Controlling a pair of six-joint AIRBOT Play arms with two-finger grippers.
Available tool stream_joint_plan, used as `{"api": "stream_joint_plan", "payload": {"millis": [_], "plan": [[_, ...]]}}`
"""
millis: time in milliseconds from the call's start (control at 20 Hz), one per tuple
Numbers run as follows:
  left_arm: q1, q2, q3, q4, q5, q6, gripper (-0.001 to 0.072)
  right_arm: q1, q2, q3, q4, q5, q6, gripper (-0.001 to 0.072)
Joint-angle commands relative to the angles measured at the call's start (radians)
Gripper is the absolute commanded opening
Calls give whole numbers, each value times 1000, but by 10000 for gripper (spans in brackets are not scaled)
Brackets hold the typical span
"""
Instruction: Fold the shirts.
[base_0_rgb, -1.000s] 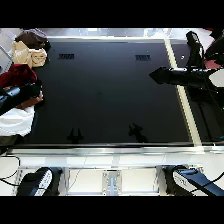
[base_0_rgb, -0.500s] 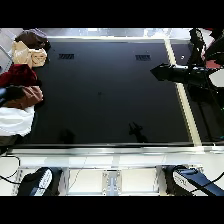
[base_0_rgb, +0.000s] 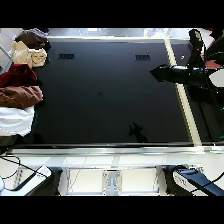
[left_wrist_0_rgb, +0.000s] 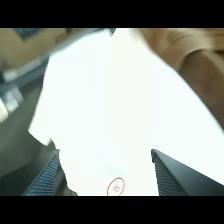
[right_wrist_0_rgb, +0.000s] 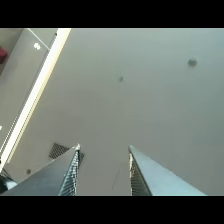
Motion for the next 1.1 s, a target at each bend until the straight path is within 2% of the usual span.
{"api": "stream_joint_plan", "payload": {"millis": [0,200,300,400,500,650,800,900,1050], "plan": [[41,-135,3,-35,53,-25,666,1,0,1,6,32,2,350],[43,-225,58,-36,59,-25,656,1,0,1,6,21,2,350],[40,-247,76,-45,59,-25,528,1,0,1,8,21,3,349],[40,-238,89,-65,36,-21,28,1,0,1,21,20,2,348],[30,-189,122,-66,-6,-17,11,1,0,1,41,20,2,348],[-2,-18,177,-114,-33,-18,11,0,2,5,56,16,2,348],[-56,233,190,-455,-42,-10,11,0,2,68,56,25,2,348],[-149,362,190,-727,-87,135,10,0,2,144,55,55,2,348],[-408,440,190,-1056,-211,370,11,-1,2,299,39,138,0,348]]}}
